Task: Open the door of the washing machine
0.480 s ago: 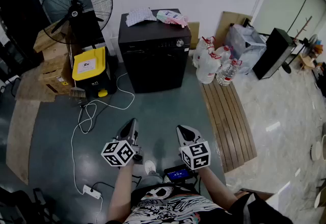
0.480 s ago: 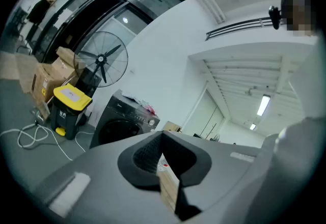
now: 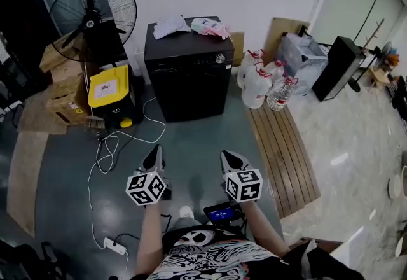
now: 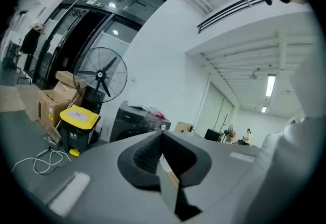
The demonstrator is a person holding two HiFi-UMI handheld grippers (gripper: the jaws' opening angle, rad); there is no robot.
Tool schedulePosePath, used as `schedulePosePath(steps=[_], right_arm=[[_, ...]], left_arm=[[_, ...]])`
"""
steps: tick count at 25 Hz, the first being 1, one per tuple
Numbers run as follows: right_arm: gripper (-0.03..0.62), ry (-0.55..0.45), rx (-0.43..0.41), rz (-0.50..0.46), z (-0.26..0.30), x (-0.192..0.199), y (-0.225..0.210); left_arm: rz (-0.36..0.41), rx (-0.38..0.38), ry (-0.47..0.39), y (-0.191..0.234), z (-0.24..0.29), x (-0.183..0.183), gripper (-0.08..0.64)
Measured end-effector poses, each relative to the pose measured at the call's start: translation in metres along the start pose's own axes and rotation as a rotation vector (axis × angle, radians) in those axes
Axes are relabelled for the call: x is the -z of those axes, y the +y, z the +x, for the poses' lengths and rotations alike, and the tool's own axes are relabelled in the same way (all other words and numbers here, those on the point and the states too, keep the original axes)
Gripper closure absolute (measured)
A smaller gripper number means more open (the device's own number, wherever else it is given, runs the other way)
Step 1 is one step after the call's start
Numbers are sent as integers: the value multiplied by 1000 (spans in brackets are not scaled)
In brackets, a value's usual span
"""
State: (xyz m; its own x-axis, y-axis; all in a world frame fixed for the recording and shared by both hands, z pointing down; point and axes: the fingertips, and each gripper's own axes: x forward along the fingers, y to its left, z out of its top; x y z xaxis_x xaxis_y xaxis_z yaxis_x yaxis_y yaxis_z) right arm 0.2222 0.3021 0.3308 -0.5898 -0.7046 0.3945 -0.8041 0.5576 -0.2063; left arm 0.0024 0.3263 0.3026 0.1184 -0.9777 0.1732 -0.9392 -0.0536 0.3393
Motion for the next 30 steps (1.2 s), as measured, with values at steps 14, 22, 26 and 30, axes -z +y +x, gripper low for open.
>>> schedulePosePath(steps=[14,22,26,30], right_arm=[[432,-6,43,58,183,-43,-39],[416,188,82,56,376,-48,-46],[417,225,115,65,448,-52,-57],[417,258,142,74,496,-46,-70]], left_arm=[[103,54,123,102,173,10,433],[207,179,310,204,340,34,413],[228,226,380,243,404,57,414],[246,264,433,271,450,88,414]])
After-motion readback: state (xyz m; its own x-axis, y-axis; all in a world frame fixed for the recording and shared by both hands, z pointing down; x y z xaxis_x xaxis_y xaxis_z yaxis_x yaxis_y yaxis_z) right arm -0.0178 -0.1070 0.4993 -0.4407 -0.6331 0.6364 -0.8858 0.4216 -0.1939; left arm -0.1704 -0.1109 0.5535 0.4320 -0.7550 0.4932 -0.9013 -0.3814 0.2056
